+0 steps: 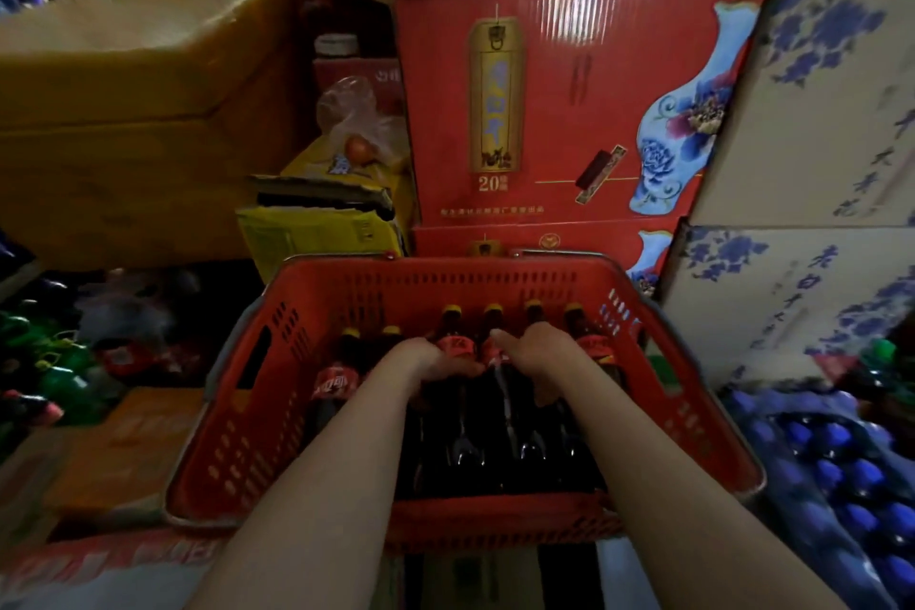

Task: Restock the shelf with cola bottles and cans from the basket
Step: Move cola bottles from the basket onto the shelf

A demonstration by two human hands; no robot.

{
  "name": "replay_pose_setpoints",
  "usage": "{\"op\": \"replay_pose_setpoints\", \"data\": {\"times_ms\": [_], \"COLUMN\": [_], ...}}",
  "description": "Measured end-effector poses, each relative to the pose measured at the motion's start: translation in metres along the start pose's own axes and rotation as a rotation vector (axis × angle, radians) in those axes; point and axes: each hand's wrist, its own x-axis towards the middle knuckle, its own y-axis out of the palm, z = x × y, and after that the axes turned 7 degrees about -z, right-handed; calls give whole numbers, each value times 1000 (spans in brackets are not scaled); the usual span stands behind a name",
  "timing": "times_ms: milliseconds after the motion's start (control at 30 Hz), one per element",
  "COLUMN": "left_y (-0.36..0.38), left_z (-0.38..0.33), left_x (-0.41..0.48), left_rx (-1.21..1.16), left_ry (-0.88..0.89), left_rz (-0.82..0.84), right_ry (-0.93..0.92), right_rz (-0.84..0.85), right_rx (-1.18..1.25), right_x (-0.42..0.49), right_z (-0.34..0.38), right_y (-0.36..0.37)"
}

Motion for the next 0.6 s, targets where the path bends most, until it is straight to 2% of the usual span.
{"op": "replay_pose_setpoints", "data": {"times_ms": [100,200,367,600], "left_y": [-3,-19,-46,-77], "left_z": [5,13,47,62], "left_x": [2,4,54,-3], "left_rx": [-124,-162,-301,-374], "left_ry": [-51,-64,-72,-114], "left_rz": [94,102,47,-18], "right_ry": [-13,-19,-39,10], "right_rz": [-8,-36,-37,-87], "right_rx": [-35,-45,-122,-216], "right_x": [-2,-7,-22,-32], "right_z": [-10,-13,-5,2], "right_y": [4,7,11,18]}}
